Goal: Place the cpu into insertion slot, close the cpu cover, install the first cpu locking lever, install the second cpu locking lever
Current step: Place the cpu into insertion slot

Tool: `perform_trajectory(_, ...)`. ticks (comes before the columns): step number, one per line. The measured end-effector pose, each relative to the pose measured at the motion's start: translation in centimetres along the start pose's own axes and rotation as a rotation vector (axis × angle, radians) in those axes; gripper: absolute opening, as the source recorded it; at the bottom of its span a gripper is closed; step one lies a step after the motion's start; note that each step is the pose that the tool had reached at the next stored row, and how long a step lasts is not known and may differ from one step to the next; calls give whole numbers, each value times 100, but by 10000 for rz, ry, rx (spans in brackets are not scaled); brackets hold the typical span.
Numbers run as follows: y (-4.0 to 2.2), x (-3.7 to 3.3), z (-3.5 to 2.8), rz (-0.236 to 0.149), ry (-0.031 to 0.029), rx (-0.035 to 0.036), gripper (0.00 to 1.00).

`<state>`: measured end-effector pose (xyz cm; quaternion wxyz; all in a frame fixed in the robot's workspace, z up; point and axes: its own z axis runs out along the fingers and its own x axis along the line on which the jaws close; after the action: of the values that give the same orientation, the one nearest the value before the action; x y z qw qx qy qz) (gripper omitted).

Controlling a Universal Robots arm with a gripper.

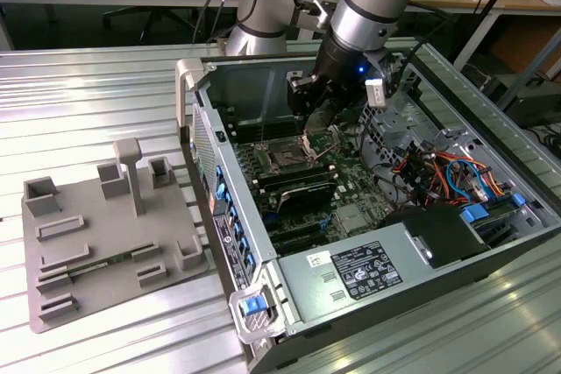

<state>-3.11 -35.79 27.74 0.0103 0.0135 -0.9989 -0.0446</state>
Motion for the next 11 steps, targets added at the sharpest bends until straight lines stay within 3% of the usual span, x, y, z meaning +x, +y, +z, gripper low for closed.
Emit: perform_trajectory(11,-2,0,25,0,1,1,55)
